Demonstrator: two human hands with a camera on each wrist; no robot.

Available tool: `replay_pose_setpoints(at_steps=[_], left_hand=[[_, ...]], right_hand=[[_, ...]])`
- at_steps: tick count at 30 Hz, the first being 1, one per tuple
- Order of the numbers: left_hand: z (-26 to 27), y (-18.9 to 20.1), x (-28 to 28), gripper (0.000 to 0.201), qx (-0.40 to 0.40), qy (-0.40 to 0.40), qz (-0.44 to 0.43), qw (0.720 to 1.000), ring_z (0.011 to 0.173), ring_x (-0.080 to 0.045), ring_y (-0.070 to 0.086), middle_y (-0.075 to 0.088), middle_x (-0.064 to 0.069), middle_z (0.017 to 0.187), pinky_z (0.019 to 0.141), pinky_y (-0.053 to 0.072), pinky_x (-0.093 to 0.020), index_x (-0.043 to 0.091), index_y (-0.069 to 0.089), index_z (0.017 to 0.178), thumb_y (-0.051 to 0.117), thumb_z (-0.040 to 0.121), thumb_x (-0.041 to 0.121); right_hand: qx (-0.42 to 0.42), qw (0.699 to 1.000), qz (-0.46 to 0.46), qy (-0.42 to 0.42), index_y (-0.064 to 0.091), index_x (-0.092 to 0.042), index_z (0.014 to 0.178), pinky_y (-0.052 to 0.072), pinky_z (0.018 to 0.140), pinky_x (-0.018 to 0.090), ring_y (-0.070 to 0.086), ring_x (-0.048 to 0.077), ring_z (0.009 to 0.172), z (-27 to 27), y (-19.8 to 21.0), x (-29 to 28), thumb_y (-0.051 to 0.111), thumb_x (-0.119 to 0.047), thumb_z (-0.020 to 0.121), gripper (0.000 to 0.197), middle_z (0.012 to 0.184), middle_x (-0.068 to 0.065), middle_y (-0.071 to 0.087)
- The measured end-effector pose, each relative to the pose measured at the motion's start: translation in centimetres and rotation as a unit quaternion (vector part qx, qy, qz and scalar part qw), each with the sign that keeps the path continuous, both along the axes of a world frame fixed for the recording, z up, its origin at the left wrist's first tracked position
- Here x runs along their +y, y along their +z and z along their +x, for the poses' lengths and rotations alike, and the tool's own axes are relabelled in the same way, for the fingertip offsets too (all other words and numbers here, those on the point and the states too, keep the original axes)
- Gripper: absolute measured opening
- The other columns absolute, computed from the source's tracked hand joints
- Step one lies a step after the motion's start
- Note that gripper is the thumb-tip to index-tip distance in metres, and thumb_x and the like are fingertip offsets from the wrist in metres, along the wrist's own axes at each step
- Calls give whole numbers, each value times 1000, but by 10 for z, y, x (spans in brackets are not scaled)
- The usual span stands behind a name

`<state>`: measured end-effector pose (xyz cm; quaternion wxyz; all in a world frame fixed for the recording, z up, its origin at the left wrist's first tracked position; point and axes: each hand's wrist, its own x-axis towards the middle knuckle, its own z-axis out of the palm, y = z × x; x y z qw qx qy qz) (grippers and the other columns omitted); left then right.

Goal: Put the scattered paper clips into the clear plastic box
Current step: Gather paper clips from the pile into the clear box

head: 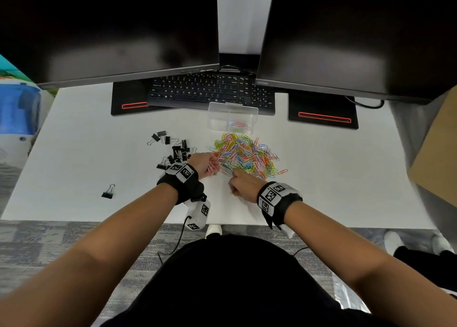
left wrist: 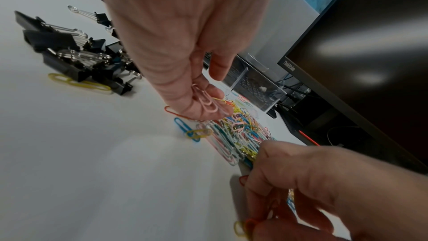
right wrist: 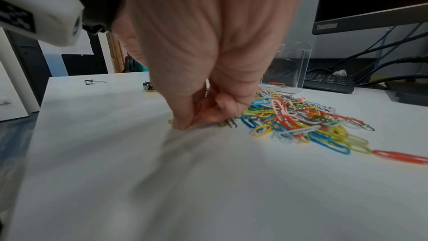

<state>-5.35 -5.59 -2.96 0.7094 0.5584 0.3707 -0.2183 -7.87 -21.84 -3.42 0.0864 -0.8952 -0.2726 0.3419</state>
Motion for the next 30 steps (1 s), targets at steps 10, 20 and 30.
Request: replay_pose_setpoints(at_steps=[10,20,30], left_hand=[[2,5,2,32,-11,0,-25,1000,46,-18,58,54,-13,66,48,54,-25,2,50,71,36,98,7],[4,13,-12,57,11,-20,-38,999,60,-23,60,64,-7,47,63,49,-29,2,59,73,25,103,37],[2,8,-3,52,4,13,-56,998,63,-24,51,51,-15,70,57,49,-30,1,53,70,28,103,34]], right_hand=[[-71,990,84,-84,59,0,104,50,83,38,58,30,94,5,5,-8,48,-3,91,17,112,16,48],[-133,925,291,-205,71,0,92,51,74,27,61,22,74,31,41,8,65,8,76,19,90,14,66],[-58,995,63,-53,66,-7,113,40,80,26,51,24,103,12,-5,-6,79,-21,71,46,112,11,54]])
